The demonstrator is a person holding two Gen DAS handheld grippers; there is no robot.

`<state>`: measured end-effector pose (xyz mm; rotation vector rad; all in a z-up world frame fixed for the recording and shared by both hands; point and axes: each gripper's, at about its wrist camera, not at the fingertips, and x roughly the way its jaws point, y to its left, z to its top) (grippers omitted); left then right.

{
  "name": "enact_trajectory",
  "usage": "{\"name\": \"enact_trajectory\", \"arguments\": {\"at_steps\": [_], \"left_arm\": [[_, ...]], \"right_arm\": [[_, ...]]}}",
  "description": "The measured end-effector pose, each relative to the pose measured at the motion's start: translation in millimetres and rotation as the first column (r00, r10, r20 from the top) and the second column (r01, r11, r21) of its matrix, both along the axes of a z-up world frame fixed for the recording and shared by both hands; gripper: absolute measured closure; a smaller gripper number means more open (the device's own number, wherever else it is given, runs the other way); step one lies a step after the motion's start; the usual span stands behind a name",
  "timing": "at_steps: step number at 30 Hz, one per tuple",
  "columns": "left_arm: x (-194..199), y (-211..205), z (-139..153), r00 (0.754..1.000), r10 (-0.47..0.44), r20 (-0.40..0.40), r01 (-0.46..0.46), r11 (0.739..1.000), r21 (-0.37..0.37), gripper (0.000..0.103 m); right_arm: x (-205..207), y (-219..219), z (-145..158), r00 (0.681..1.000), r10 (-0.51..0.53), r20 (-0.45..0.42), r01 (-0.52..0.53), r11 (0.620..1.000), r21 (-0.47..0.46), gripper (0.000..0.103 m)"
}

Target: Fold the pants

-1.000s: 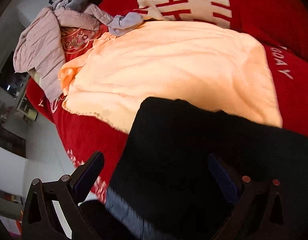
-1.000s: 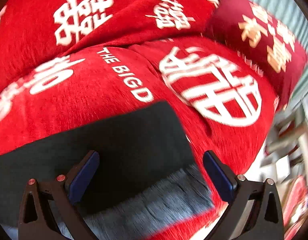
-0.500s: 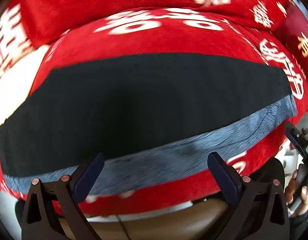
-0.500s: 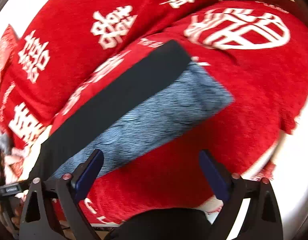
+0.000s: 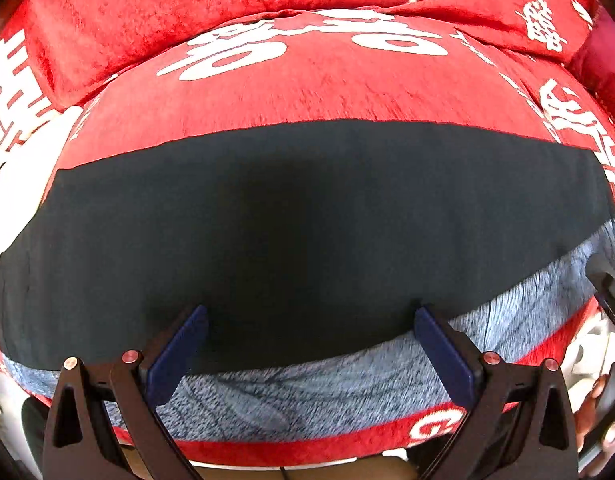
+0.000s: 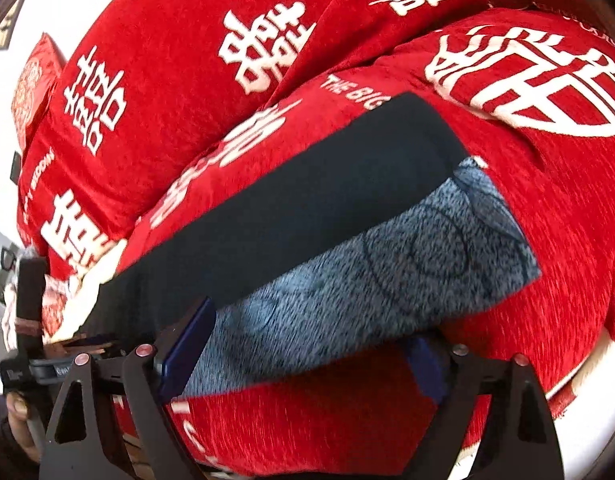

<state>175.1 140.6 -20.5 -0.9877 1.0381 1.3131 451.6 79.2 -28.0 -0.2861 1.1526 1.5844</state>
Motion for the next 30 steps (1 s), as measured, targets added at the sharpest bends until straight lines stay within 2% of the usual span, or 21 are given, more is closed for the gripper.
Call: {"name": "enact_trajectory", "arguments": {"at_steps": [4, 8, 11, 20, 26, 29, 30], "left_arm": [[1.5, 8.9, -1.9, 1.000, 0.008, 0.001, -0.008, 1.000, 0.005, 0.000], [6.2, 10.7, -1.3, 1.000, 0.015, 0.008, -0.016, 1.000, 0.009, 0.000], [9.2, 12.8, -1.6, 1.000, 0.020, 0.004, -0.020, 1.000, 0.020, 0.000], [11.5, 15.7, -2.2, 1.000, 0.027, 0.001, -0.027, 0.999, 0.026, 0.000], [11.6, 17.5, -1.8, 1.000, 0.027, 0.006, -0.028, 0.999, 0.024, 0.000], [11.7, 19.2, -0.5, 0.999, 0.042, 0.017, -0.043, 0.999, 0.012, 0.000], [11.8, 20.0, 0.1, 0.998, 0.050, 0.025, -0.050, 0.999, 0.009, 0.000]], "right_arm": [[1.5, -3.3, 1.4, 1.000, -0.002, -0.005, 0.002, 1.000, -0.011, 0.012], [-2.5, -18.8, -3.0, 0.998, 0.058, 0.002, -0.058, 0.997, -0.042, 0.012], [-0.4, -20.3, -5.0, 0.999, 0.053, -0.005, -0.053, 0.998, -0.023, 0.012], [1.4, 18.5, 2.3, 1.000, 0.008, -0.016, -0.007, 0.998, 0.056, 0.009], [3.2, 15.1, 1.1, 0.999, 0.018, -0.031, -0.016, 0.998, 0.055, 0.009], [7.4, 14.6, -1.0, 0.997, 0.038, -0.068, -0.035, 0.998, 0.054, 0.005], [6.6, 16.5, -1.3, 0.996, 0.050, -0.078, -0.046, 0.997, 0.055, 0.000]]}}
